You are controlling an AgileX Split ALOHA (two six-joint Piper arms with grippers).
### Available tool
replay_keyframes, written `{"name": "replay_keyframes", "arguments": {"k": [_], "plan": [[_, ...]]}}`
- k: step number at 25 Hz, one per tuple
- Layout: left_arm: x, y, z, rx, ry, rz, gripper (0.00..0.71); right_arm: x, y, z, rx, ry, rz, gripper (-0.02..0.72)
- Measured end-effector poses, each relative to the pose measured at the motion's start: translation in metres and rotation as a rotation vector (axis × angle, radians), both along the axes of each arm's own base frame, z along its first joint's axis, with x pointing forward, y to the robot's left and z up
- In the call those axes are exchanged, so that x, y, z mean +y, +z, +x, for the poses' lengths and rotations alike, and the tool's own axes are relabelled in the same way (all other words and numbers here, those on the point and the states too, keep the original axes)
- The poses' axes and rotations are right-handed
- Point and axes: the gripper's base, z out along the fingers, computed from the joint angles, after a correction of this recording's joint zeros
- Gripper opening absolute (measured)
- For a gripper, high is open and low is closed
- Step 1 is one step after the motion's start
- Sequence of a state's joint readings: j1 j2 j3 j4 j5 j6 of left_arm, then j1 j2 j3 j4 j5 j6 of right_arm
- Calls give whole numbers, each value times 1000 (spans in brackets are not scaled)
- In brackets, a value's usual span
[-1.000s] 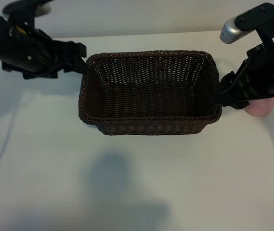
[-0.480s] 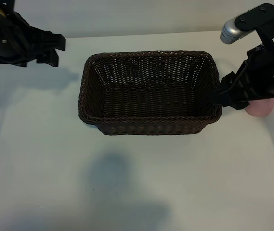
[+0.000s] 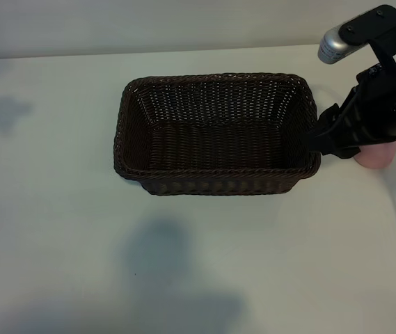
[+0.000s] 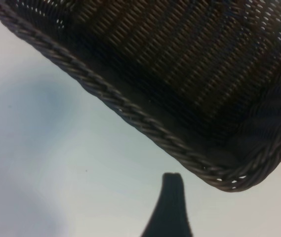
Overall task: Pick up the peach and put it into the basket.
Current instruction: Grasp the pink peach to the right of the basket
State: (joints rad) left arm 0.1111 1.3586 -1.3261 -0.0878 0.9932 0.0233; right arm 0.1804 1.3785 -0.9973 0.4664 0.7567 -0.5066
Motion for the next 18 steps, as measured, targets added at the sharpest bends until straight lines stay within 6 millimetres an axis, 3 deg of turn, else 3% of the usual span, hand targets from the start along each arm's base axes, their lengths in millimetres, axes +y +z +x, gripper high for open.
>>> {"name": "replay_keyframes", "arguments": {"k": [6,10,18], "plan": [[18,19,-25,-51,23,-42,596,0,0,0,0,0,0,594],[13,36,-47,-104,7,-31,596,0,0,0,3,2,0,594],[-1,72,-108,-240,-16,10,596,0,-1,-1,13,6,0,594]]}}
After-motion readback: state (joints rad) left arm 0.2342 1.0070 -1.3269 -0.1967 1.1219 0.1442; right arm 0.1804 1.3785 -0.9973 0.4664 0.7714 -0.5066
